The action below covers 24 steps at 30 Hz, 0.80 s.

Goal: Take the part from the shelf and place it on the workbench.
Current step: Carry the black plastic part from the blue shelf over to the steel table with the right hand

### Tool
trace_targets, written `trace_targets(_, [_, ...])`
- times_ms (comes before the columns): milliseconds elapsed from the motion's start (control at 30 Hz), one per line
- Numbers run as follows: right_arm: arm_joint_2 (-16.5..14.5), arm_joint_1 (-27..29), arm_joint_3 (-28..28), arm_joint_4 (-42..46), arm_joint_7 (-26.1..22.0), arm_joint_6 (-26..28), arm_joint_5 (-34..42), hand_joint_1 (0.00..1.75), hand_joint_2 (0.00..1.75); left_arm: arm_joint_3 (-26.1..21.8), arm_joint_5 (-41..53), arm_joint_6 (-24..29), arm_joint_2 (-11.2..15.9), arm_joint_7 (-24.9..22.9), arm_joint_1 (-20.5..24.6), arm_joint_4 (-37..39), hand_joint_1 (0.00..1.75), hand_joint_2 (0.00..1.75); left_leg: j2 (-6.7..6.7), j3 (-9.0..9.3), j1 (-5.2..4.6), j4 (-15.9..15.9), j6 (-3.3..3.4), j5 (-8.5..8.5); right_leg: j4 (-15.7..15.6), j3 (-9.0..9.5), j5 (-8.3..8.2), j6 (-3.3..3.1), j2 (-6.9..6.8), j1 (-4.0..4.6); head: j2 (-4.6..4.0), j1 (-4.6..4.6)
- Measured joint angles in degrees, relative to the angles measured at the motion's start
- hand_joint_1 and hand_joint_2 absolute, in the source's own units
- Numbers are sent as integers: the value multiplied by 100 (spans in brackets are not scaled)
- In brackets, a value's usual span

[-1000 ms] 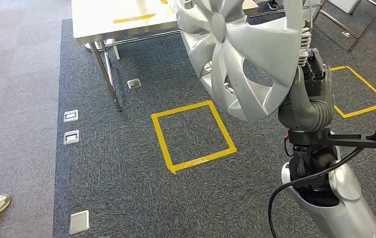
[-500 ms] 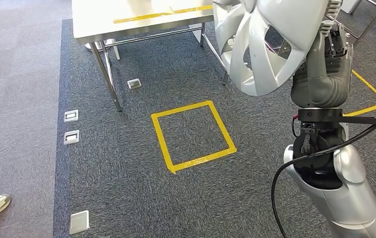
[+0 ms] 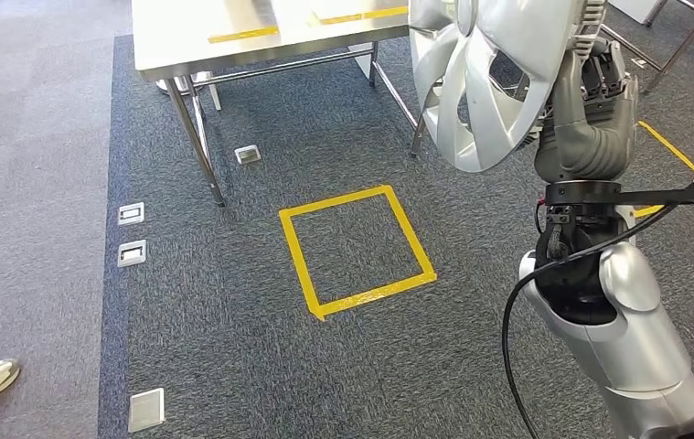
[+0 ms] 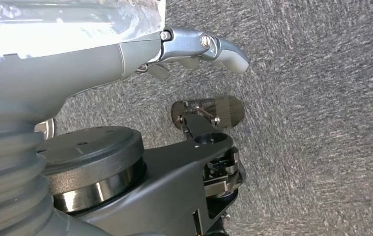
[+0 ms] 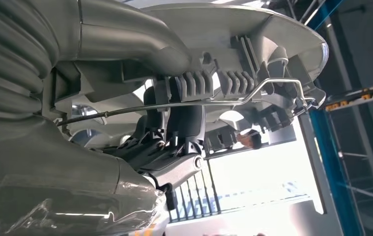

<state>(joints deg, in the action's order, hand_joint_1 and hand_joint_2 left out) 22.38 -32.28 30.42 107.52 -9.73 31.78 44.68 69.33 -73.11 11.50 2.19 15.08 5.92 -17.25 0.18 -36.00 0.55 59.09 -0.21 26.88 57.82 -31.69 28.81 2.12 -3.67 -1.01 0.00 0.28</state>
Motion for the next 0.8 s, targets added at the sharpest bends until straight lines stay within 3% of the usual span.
trace_targets(800, [9, 8, 52, -451, 13, -136, -92, 175, 175, 23, -79, 109, -3, 122, 0, 0, 0, 175, 0, 0, 0, -1, 0, 0, 1, -1, 0, 0, 0, 0, 0, 1])
